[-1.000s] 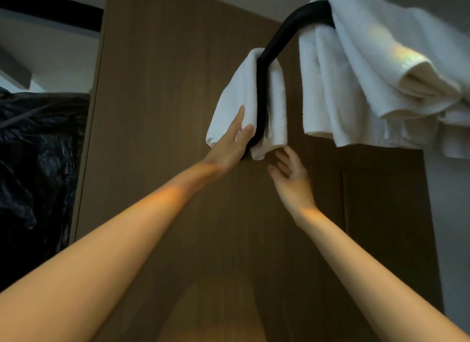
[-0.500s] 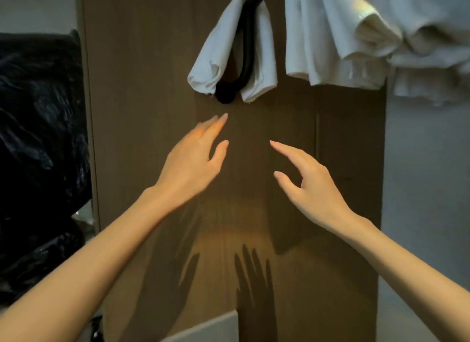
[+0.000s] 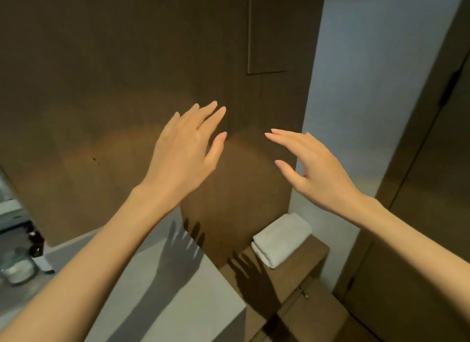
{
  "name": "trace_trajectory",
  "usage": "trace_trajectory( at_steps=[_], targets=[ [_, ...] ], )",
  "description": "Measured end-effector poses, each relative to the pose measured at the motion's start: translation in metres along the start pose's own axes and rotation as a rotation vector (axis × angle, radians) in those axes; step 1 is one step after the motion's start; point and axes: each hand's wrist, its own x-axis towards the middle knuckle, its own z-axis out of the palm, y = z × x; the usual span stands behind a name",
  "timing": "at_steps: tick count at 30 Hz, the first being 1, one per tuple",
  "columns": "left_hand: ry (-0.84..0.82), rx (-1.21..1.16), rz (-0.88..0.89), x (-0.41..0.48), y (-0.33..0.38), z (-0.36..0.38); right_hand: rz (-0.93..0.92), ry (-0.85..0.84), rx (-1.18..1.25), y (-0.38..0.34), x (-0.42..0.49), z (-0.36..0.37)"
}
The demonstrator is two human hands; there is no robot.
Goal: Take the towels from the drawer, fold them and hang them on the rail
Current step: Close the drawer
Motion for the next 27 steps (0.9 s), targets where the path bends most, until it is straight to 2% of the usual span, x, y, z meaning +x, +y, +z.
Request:
trace_trajectory(
  at_steps=[6, 12, 20, 27],
  targets=[
    [-0.113, -0.100, -0.042, -0.007, 0.064, 0.063, 0.103, -0.123, 0.017, 0.068, -0.065, 0.010],
    [-0.210, -0.092, -0.121, -0.013, 0.137, 0.140, 0.132, -0.263, 0.093, 0.154, -0.116, 0.020],
    [-0.277, -0.048, -0.333, -0.033, 0.226, 0.206, 0.061, -0.487, 0.182, 0.257, -0.166, 0.037],
    [-0.342, -0.004, -0.441, -0.074, 0.253, 0.238, 0.026, -0.609, 0.256, 0.292, -0.194, 0.058]
  ],
)
